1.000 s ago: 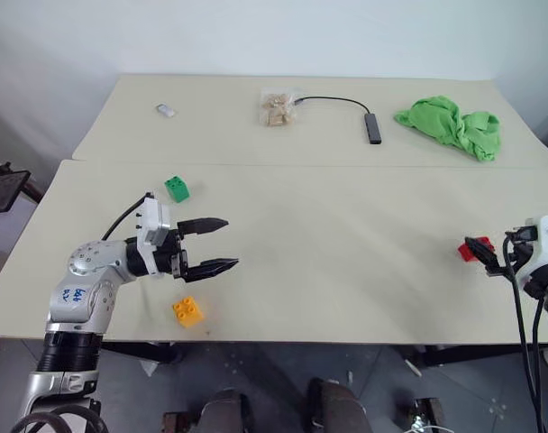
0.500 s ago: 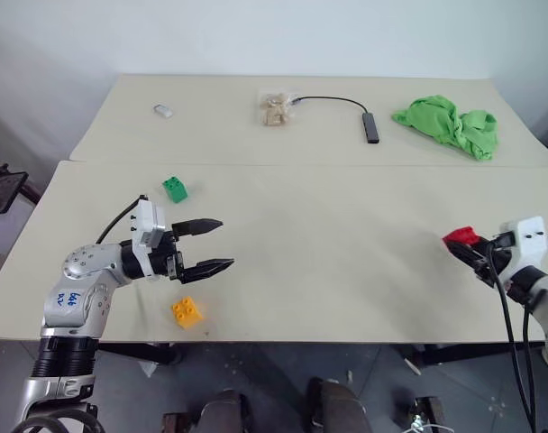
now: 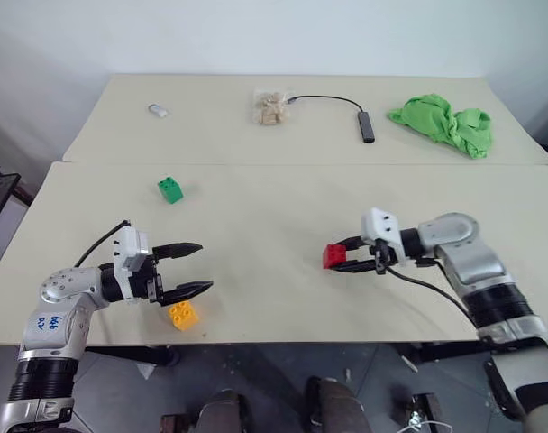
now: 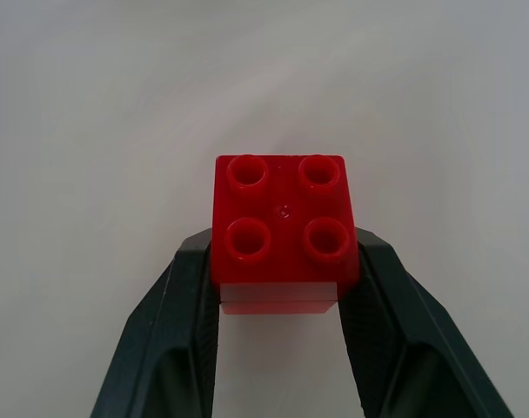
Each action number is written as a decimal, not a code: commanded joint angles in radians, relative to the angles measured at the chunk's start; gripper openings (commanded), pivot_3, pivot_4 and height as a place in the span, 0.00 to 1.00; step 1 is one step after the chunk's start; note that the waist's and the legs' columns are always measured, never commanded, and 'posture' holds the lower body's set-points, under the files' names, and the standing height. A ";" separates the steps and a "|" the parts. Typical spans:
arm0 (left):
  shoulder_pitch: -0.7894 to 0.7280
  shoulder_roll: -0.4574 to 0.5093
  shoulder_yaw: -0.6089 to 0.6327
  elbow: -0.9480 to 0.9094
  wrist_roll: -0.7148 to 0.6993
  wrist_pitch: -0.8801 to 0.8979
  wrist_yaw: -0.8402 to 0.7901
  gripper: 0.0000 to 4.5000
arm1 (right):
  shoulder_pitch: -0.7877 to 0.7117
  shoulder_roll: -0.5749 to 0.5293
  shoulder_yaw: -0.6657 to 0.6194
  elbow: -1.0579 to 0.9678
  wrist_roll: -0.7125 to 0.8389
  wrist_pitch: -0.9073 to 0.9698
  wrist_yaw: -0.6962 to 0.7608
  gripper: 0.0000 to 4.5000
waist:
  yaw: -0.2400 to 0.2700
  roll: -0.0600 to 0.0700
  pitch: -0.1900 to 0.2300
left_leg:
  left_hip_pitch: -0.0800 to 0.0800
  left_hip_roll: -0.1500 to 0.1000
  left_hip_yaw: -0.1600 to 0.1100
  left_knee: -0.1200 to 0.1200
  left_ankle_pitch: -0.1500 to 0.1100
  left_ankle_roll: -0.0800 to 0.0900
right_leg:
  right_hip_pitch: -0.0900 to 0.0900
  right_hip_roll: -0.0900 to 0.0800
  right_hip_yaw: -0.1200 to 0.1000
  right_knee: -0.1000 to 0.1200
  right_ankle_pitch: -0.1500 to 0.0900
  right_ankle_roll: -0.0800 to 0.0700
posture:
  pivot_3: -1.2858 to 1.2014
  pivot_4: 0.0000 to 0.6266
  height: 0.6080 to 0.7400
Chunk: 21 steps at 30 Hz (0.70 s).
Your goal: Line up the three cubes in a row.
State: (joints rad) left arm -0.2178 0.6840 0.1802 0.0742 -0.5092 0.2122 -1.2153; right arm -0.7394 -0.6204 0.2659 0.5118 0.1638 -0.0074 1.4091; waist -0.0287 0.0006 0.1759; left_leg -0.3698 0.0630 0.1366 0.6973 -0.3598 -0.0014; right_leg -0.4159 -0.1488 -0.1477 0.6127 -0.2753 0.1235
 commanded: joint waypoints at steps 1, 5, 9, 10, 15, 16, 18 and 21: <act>0.013 0.024 0.030 -0.053 -0.032 0.025 -0.002 1.00 | -0.064 0.024 -0.002 0.102 -0.030 -0.081 0.037 0.49 | -0.002 0.000 0.000 | 0.000 0.000 0.000 0.000 0.000 0.000 | 0.000 0.000 0.000 0.000 0.000 0.000 | 0.52 0.24 1.00; 0.006 0.021 0.061 -0.034 -0.020 0.008 0.029 1.00 | -0.117 0.049 -0.014 0.176 -0.047 -0.139 0.050 0.77 | -0.002 0.000 0.000 | 0.001 0.000 0.000 0.000 0.000 0.000 | 0.000 0.000 0.000 0.001 0.000 0.000 | 0.52 0.24 1.00; 0.013 0.008 0.151 0.018 -0.025 -0.007 0.123 1.00 | -0.094 0.020 -0.086 0.106 0.011 -0.174 0.065 0.99 | -0.002 0.000 0.000 | 0.000 0.000 0.000 0.000 0.000 0.000 | 0.000 0.000 0.000 0.001 0.000 0.000 | 0.52 0.24 1.00; 0.027 -0.007 0.193 0.035 -0.026 -0.022 0.170 1.00 | -0.061 0.012 -0.130 0.068 0.064 -0.189 0.084 0.99 | -0.001 0.000 0.000 | 0.000 0.000 0.000 0.000 0.000 0.000 | 0.000 0.000 0.000 0.001 0.000 0.000 | 0.52 0.24 1.00; 0.138 -0.085 0.386 0.073 -0.025 -0.114 0.365 1.00 | 0.136 0.019 -0.361 -0.133 0.318 -0.150 0.053 0.99 | 0.000 0.000 0.000 | 0.001 0.001 -0.002 -0.001 -0.001 -0.001 | 0.000 0.000 -0.001 0.001 0.000 0.001 | 0.52 0.24 1.00; 0.159 -0.104 0.418 0.071 -0.035 -0.122 0.396 1.00 | 0.172 0.033 -0.408 -0.168 0.367 -0.125 0.019 0.99 | 0.001 0.000 0.000 | 0.000 0.001 -0.002 -0.001 -0.001 -0.001 | 0.000 0.000 -0.002 0.001 0.000 0.001 | 0.52 0.24 1.00; 0.215 -0.147 0.460 0.050 -0.034 -0.146 0.452 1.00 | 0.259 0.055 -0.475 -0.235 0.425 -0.120 -0.024 0.99 | 0.001 0.000 0.000 | 0.000 0.001 -0.002 0.000 -0.002 -0.001 | 0.000 0.000 -0.002 0.001 0.000 0.001 | 0.52 0.24 1.00; 0.264 -0.194 0.451 0.029 -0.037 -0.152 0.464 1.00 | 0.395 0.074 -0.512 -0.312 0.428 -0.171 -0.046 0.99 | 0.007 -0.001 0.000 | 0.002 0.001 -0.003 0.001 -0.002 -0.001 | 0.003 0.000 -0.002 0.001 0.000 0.001 | 0.52 0.24 1.00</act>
State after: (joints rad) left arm 0.0442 0.4932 0.6262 0.1324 -0.5253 0.0756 -0.7576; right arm -0.3673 -0.5535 -0.2196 0.2461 0.5712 -0.1568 1.3734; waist -0.0217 -0.0001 0.1756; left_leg -0.3671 0.0641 0.1338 0.6979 -0.3623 -0.0026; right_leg -0.4120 -0.1489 -0.1499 0.6121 -0.2749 0.1242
